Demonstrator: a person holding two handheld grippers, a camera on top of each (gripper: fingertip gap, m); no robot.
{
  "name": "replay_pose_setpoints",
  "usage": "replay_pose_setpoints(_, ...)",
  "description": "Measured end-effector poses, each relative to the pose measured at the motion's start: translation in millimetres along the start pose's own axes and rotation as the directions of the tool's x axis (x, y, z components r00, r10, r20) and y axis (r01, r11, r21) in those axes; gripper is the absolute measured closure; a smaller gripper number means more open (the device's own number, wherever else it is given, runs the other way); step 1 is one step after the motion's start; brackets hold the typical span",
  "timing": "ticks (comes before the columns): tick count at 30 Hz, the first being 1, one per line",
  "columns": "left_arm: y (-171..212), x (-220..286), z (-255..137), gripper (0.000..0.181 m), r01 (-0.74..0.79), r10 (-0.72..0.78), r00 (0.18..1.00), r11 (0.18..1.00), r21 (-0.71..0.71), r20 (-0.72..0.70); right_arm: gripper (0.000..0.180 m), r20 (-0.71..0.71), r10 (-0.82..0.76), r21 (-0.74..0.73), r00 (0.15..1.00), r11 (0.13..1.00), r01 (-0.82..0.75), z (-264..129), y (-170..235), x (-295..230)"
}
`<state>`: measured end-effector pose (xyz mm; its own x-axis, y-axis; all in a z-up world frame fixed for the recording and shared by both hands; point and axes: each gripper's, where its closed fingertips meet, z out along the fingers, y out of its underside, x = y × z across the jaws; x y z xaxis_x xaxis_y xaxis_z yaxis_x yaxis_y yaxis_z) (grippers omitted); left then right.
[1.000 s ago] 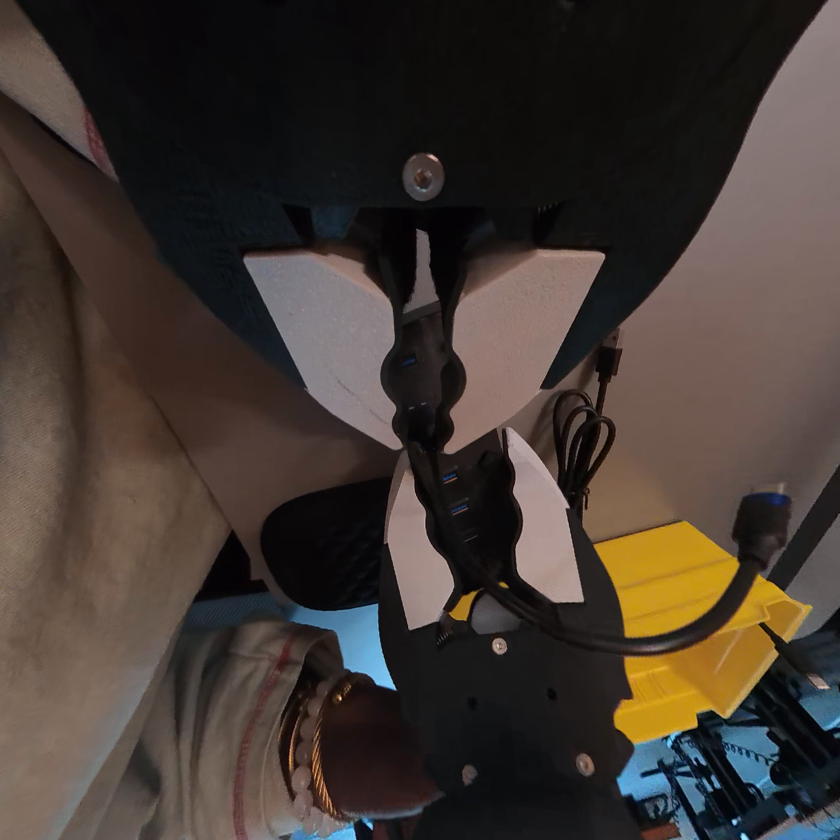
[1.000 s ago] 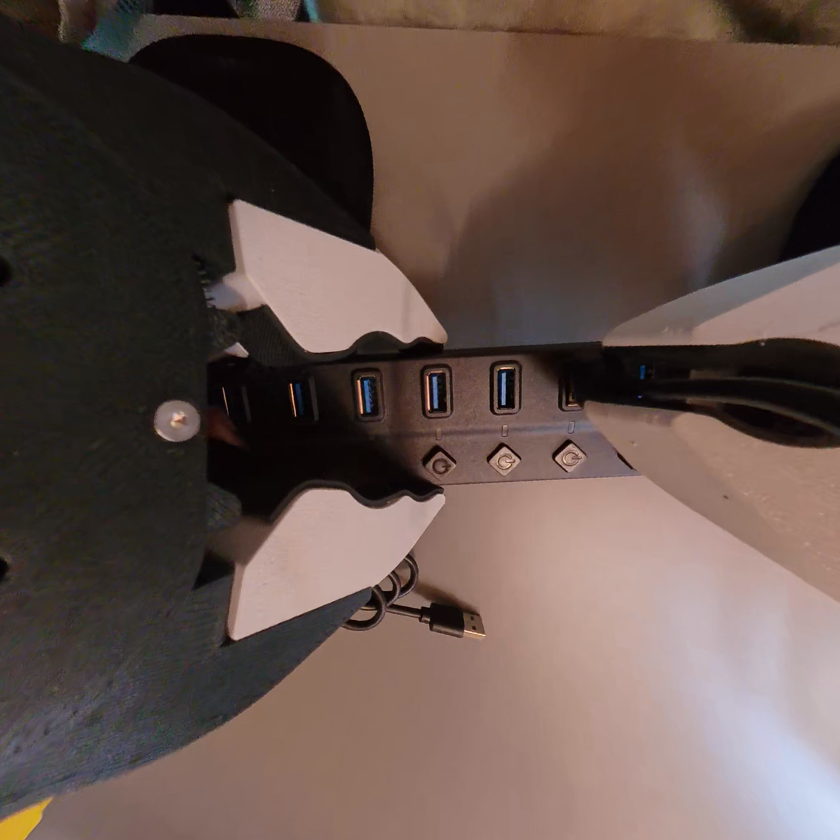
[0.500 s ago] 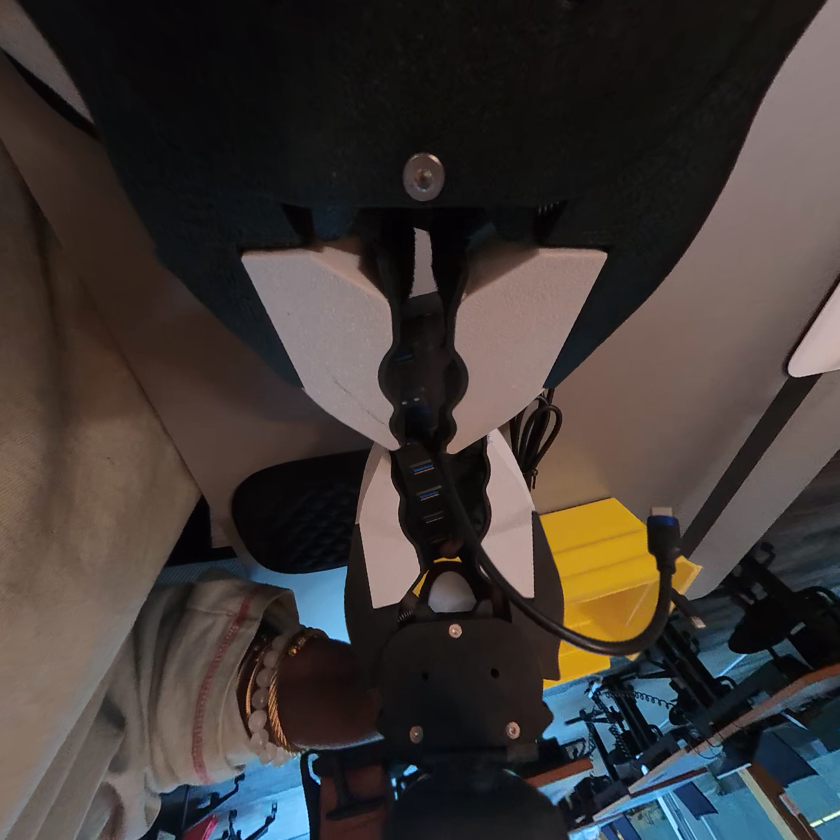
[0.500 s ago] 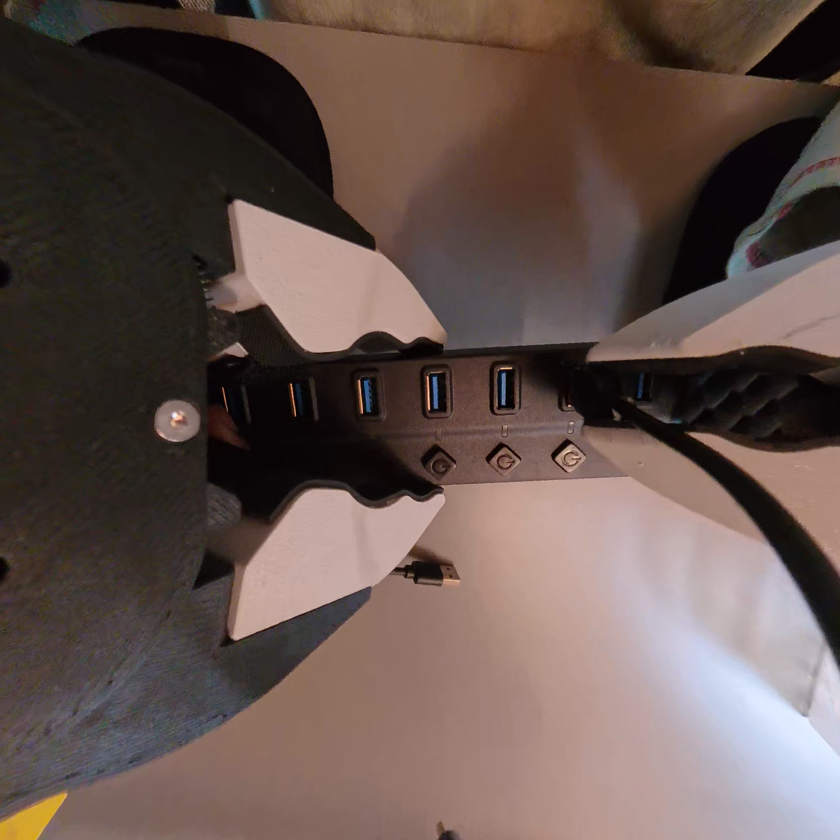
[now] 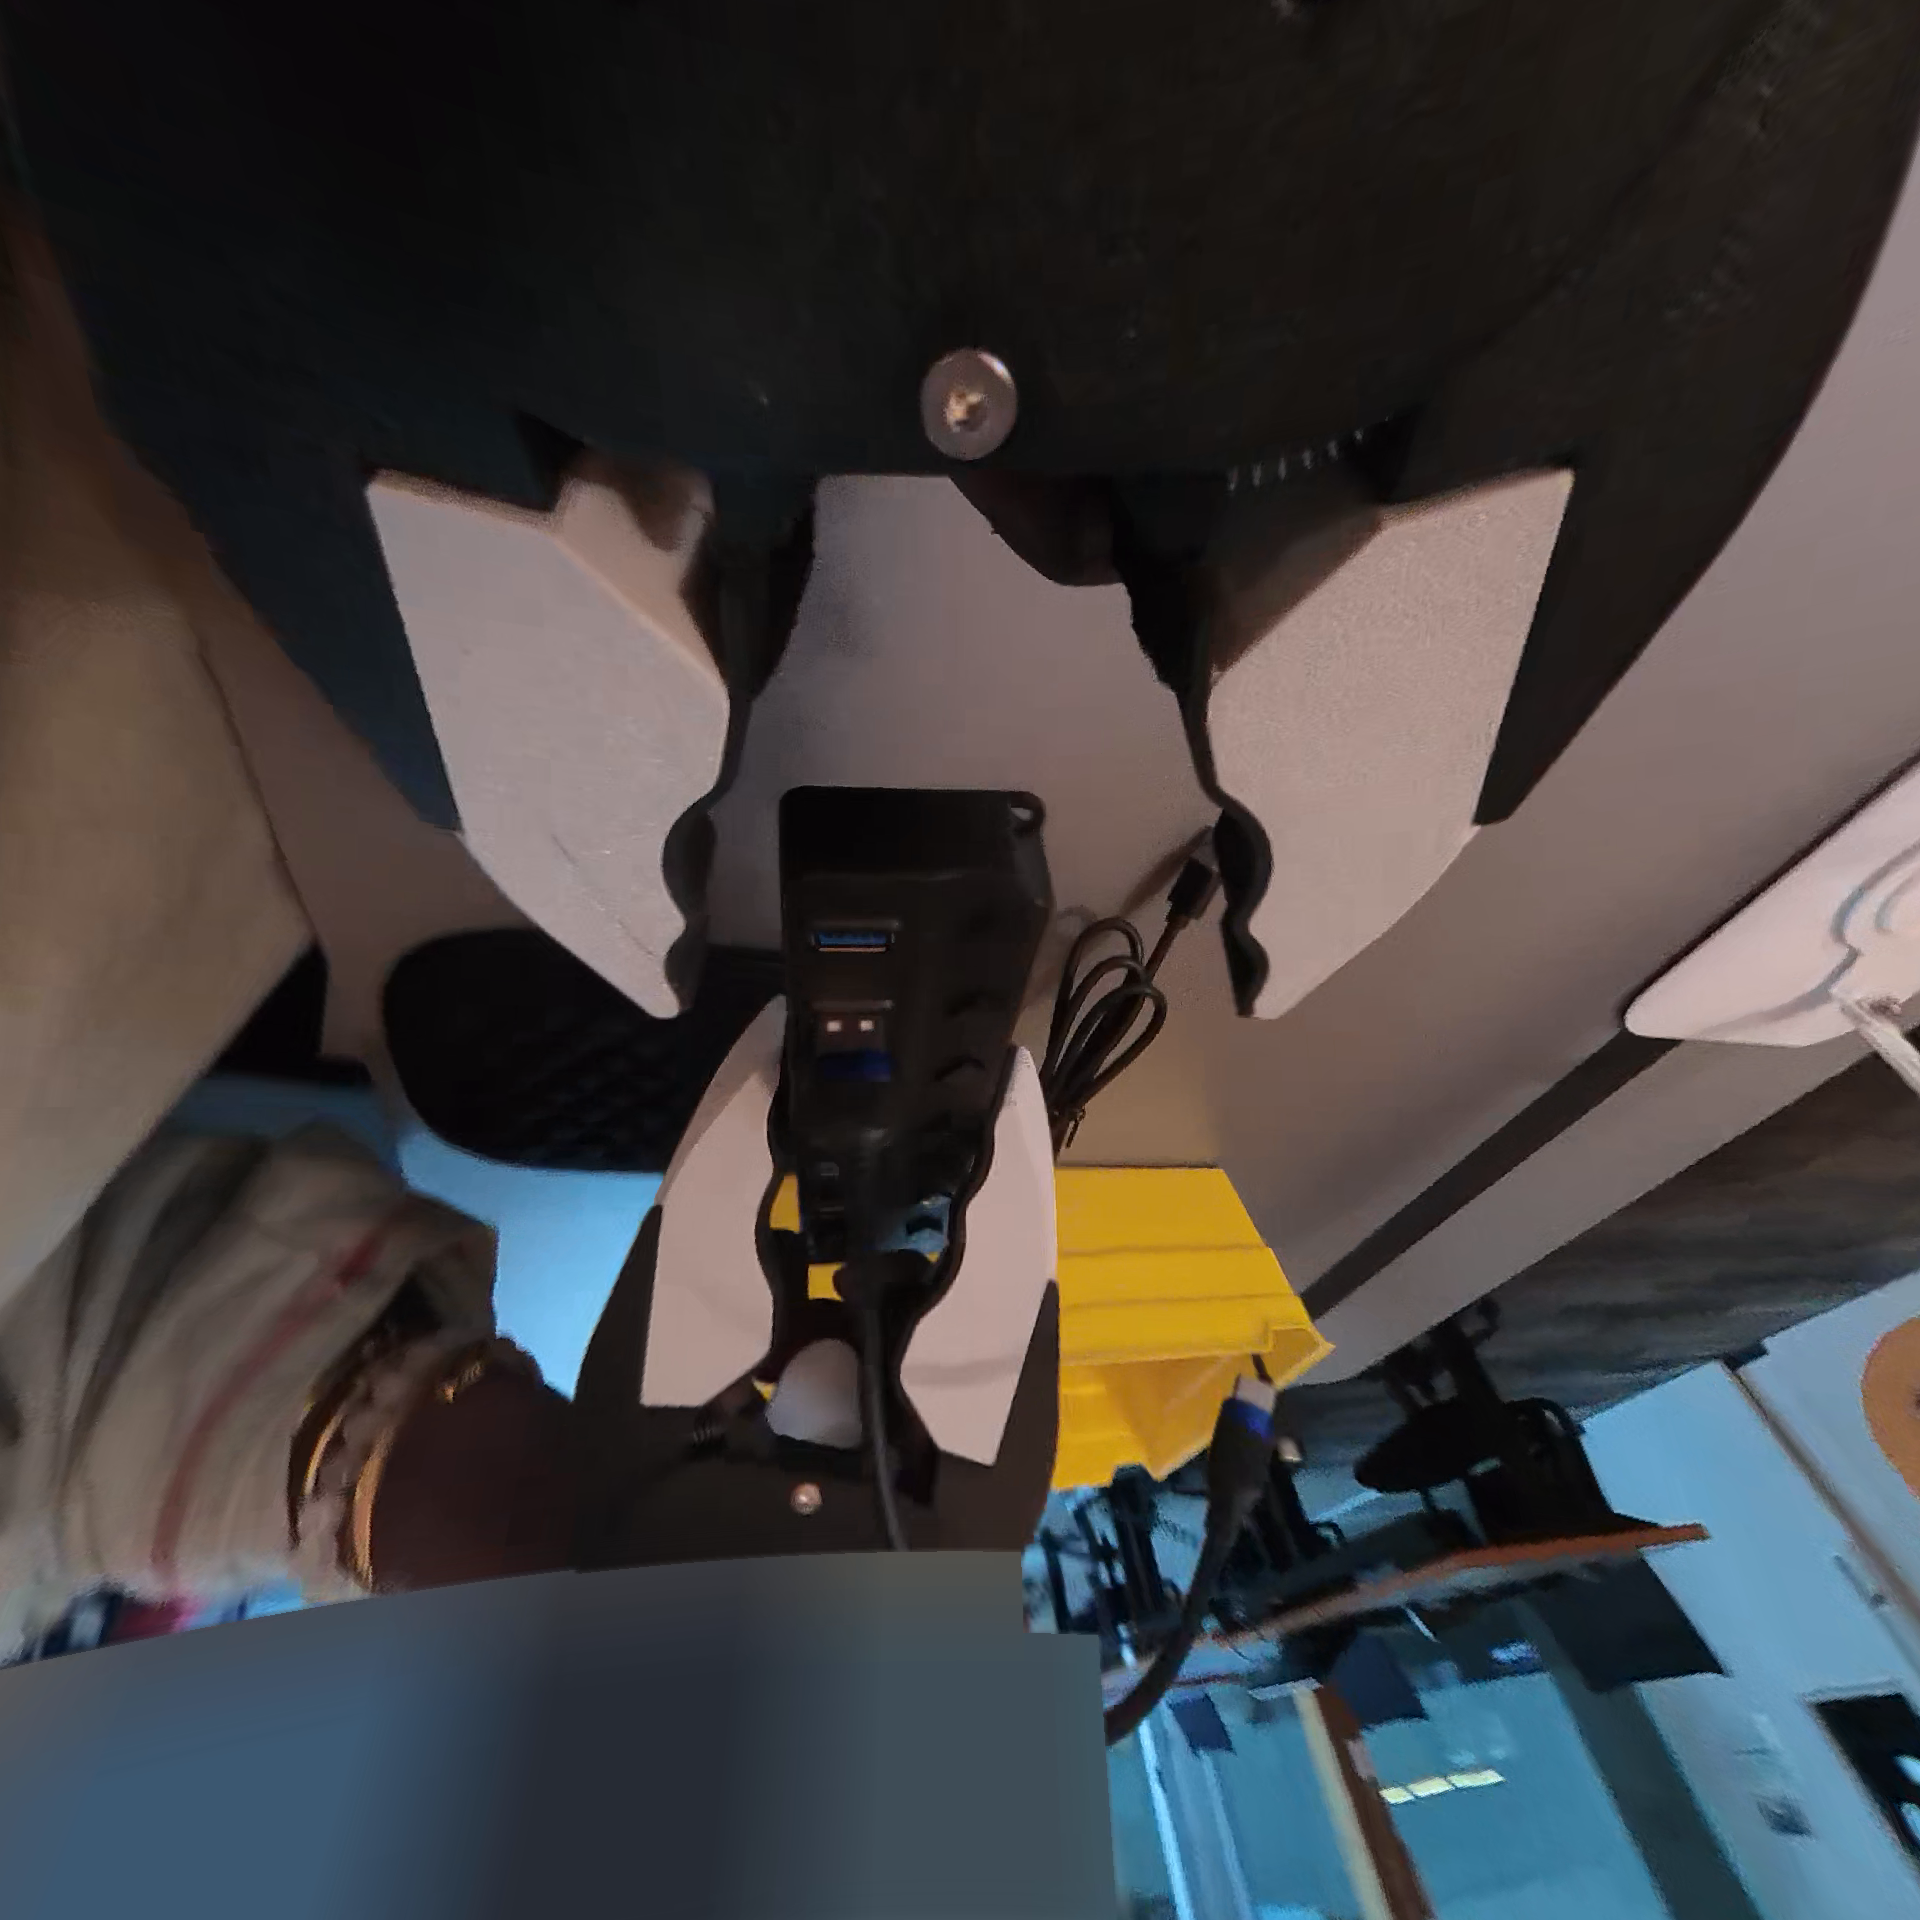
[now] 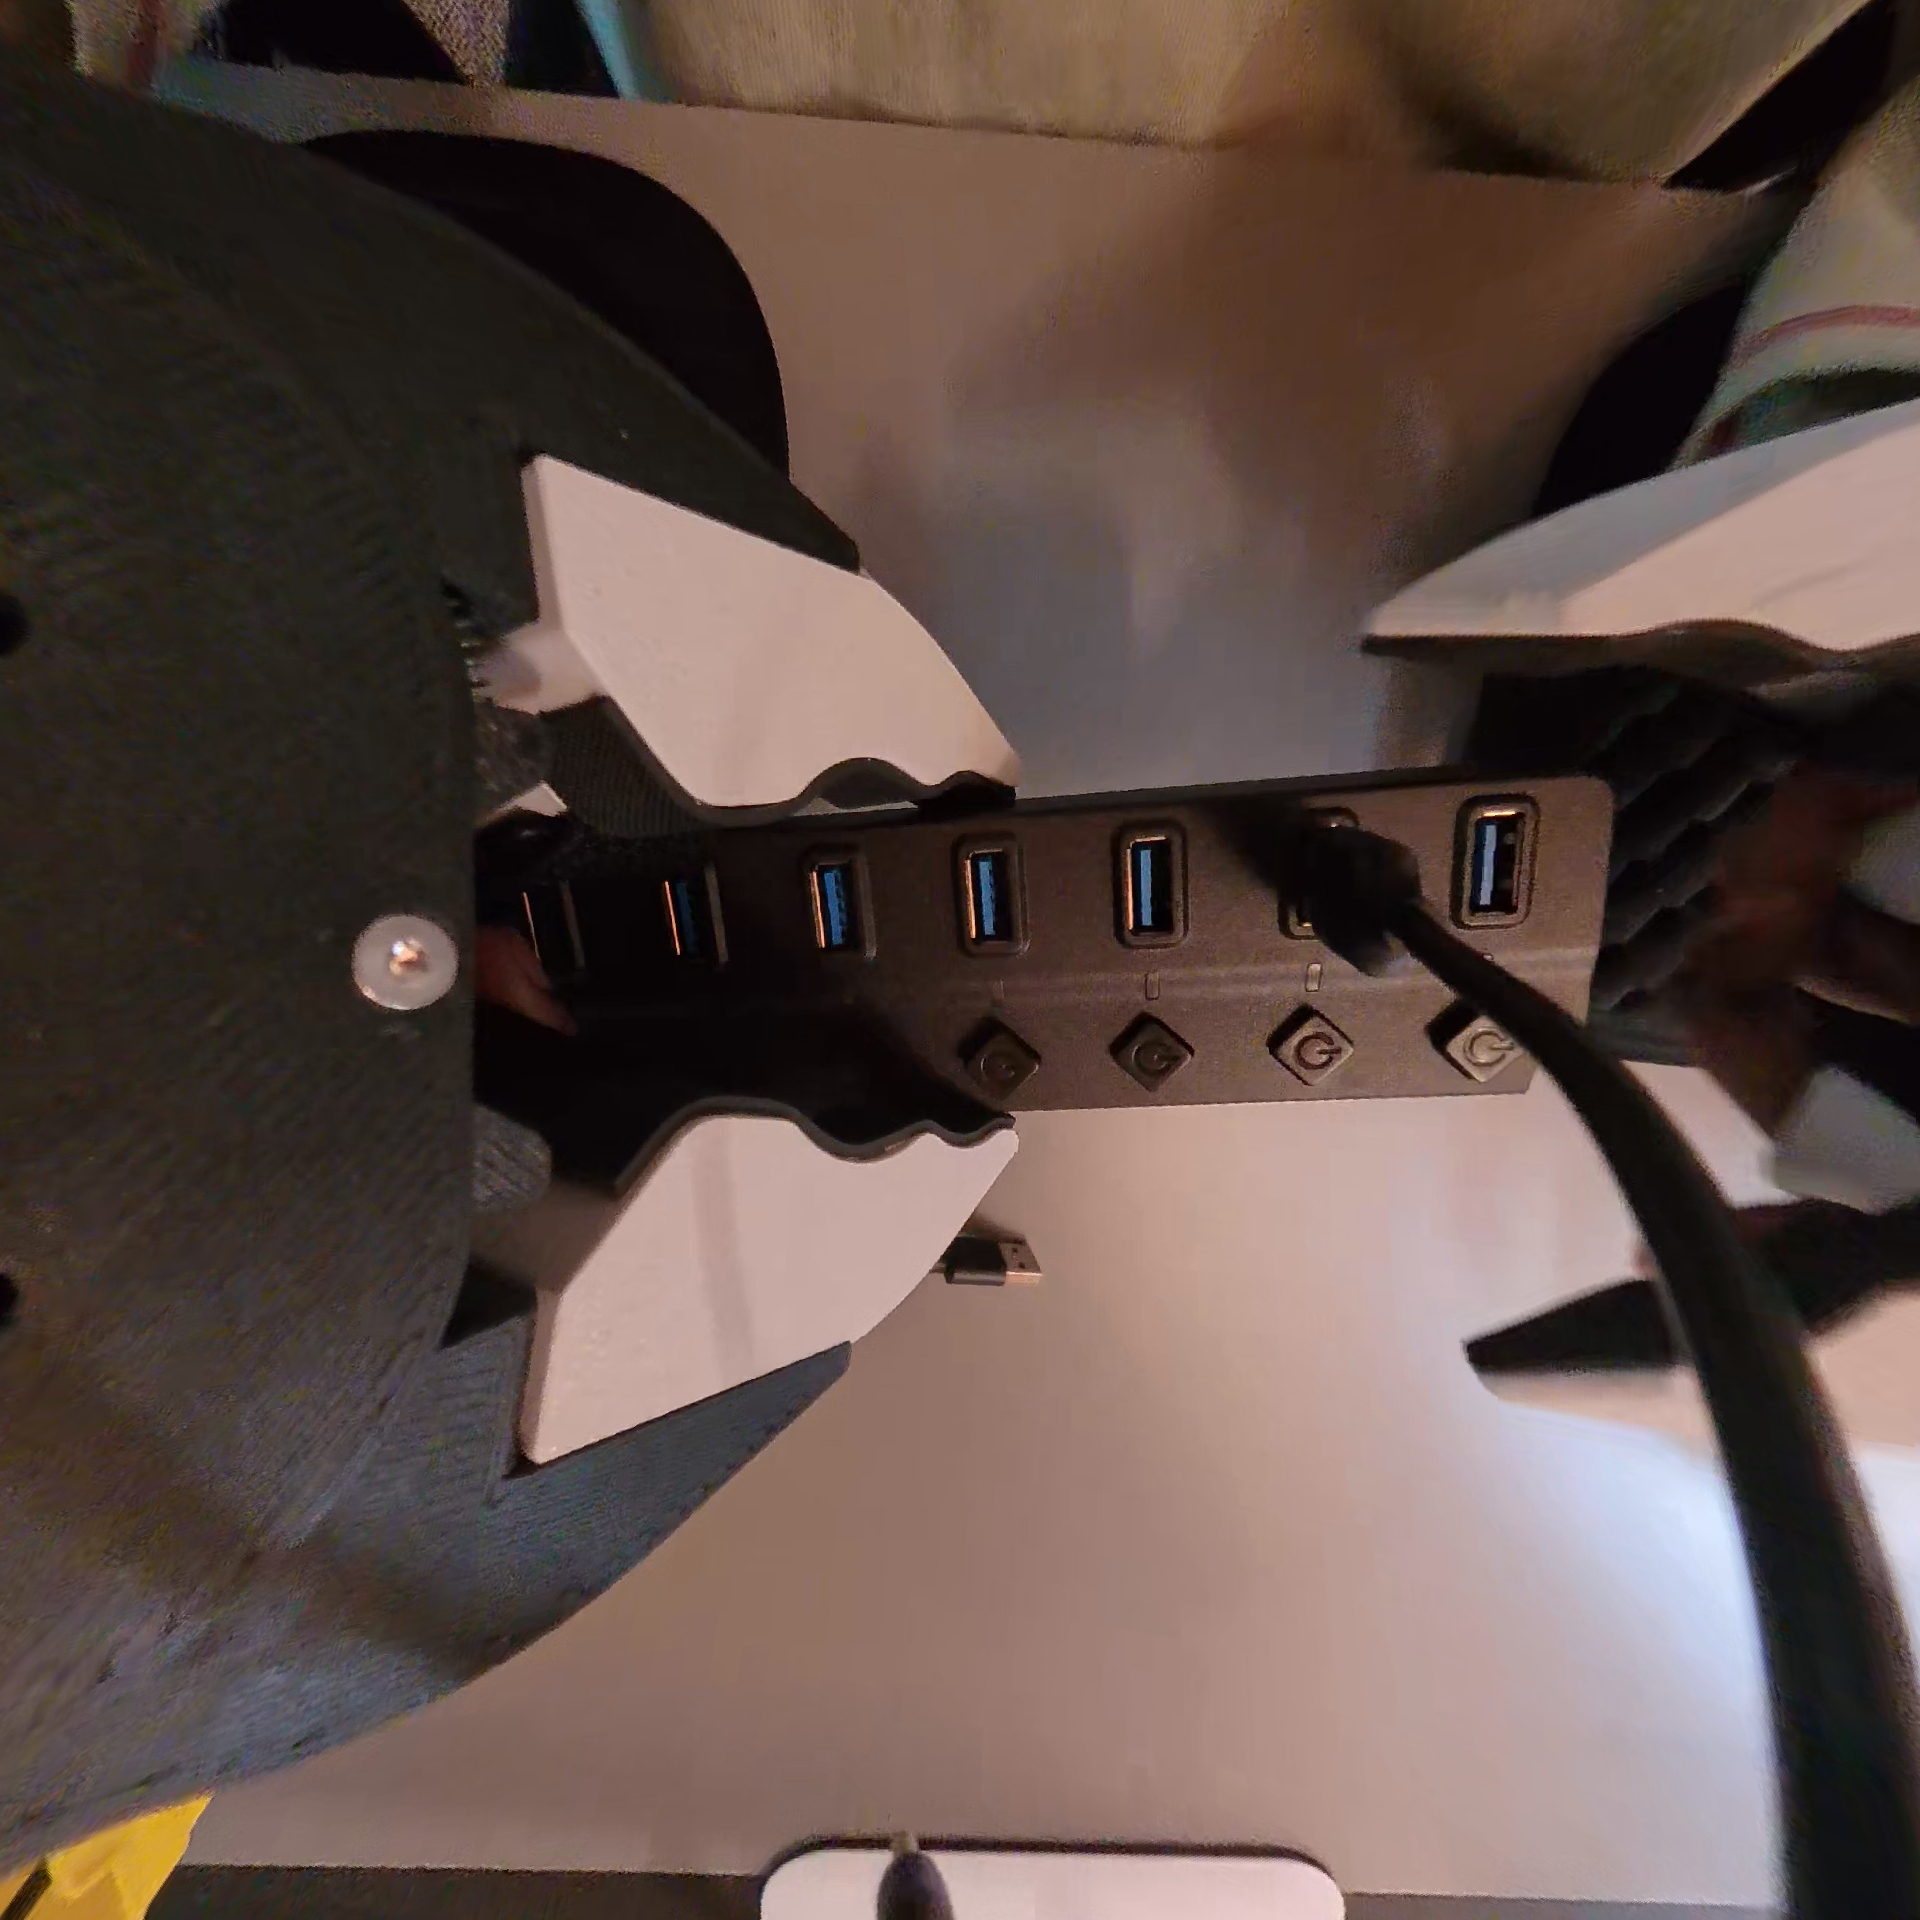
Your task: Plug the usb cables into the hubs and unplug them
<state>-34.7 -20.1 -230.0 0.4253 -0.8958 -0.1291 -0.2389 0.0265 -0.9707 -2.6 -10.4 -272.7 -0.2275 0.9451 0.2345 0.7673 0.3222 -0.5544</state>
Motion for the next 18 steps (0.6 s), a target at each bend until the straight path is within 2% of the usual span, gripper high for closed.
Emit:
replay_pose_setpoints(3,2.2,2.2,7.7,0.074,0.135,-0.139,0.990,0.985,0.107,0.030,0.123,0.005,-0.002,0.046,1.000,0.999,0.002,-7.8,-11.5,0.8)
replay_pose_setpoints(5,-7.0,1.0,10.2,0.073,0.233,-0.248,0.968,0.944,0.233,0.037,0.123,0.010,0.005,0.084,1.000,0.996,-0.006,-13.7,-21.3,1.8)
replay_pose_setpoints(8,-37.6,0.4,6.8,0.080,0.387,-0.415,0.907,0.759,0.523,-0.069,0.123,0.034,0.019,0.165,0.999,0.986,-0.025,-20.0,-40.6,2.0)
replay_pose_setpoints(11,-61.1,4.0,-0.1,0.094,0.417,-0.420,0.891,0.604,0.679,-0.174,0.123,0.064,0.032,0.236,0.997,0.971,-0.047,-22.9,-58.2,1.5)
replay_pose_setpoints(15,-69.2,6.0,-2.6,0.117,0.337,-0.356,0.924,0.591,0.733,-0.138,0.123,0.095,0.030,0.278,0.995,0.959,-0.055,-23.4,-71.3,-1.5)
replay_pose_setpoints(18,-68.5,5.0,-7.8,0.118,0.325,-0.352,0.927,0.587,0.742,-0.127,0.123,0.092,0.037,0.292,0.995,0.954,-0.063,-18.4,-75.9,-1.7)
